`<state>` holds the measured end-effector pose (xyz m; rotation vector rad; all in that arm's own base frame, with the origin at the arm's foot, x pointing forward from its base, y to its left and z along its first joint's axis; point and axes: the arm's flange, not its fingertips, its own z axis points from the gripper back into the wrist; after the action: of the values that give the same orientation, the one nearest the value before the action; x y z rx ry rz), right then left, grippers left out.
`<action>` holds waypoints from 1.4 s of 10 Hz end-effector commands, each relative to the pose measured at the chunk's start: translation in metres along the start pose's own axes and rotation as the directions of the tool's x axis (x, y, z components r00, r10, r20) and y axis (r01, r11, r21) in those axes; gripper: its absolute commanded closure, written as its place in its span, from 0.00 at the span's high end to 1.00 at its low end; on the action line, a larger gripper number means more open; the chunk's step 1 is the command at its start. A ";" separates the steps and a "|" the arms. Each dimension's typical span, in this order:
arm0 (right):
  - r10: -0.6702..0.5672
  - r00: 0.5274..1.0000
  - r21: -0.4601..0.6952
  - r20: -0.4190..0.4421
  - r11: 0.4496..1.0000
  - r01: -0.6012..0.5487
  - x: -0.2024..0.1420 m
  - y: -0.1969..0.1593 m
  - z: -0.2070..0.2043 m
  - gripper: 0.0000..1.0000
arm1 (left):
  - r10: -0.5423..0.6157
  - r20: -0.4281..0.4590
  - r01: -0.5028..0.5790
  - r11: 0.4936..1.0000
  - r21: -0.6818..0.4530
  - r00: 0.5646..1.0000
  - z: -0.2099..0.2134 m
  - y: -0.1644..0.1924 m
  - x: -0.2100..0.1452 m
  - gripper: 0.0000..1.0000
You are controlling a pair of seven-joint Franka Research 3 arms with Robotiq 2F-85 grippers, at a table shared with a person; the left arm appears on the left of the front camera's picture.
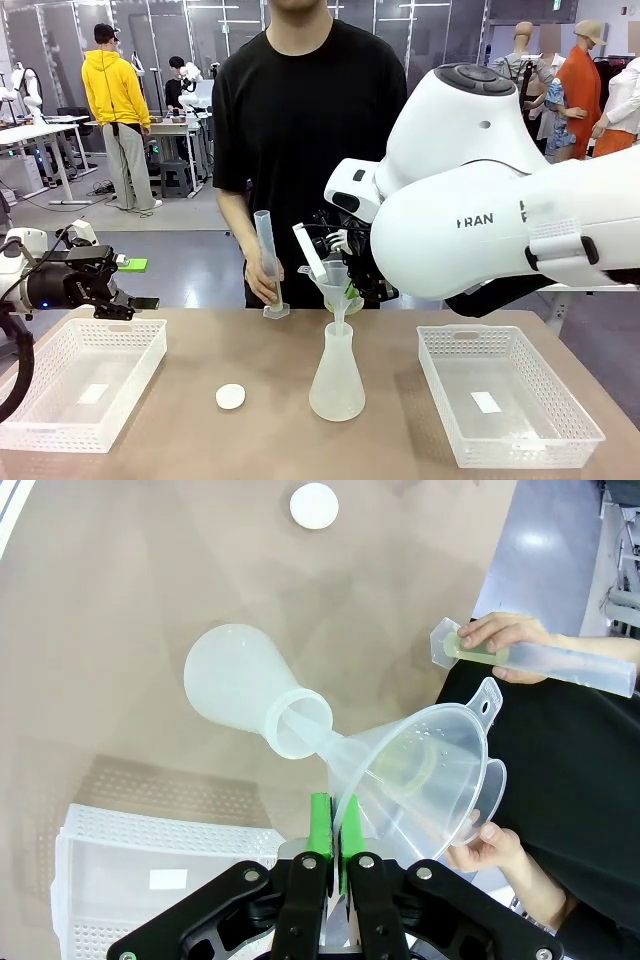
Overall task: Prepare the solutions needed for the experiment.
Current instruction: Pick up the Plastic Funnel and insert it into the Big flask.
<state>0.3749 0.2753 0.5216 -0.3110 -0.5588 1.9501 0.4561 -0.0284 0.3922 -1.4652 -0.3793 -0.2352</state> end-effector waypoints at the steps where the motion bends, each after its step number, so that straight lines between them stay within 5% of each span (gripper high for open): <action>1: 0.025 0.999 -0.016 0.048 1.000 -0.025 -0.005 0.002 -0.010 0.04 | -0.020 0.004 0.020 1.000 -0.001 1.000 0.001 0.000 0.000 1.00; 14: 0.001 0.998 0.019 0.060 1.000 -0.002 -0.010 0.018 -0.046 0.04 | -0.020 0.004 0.020 1.000 -0.001 1.000 0.001 0.000 0.000 1.00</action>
<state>0.3828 0.2747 0.4769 -0.2585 -0.5475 1.9615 0.4561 -0.0284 0.3922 -1.4652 -0.3793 -0.2352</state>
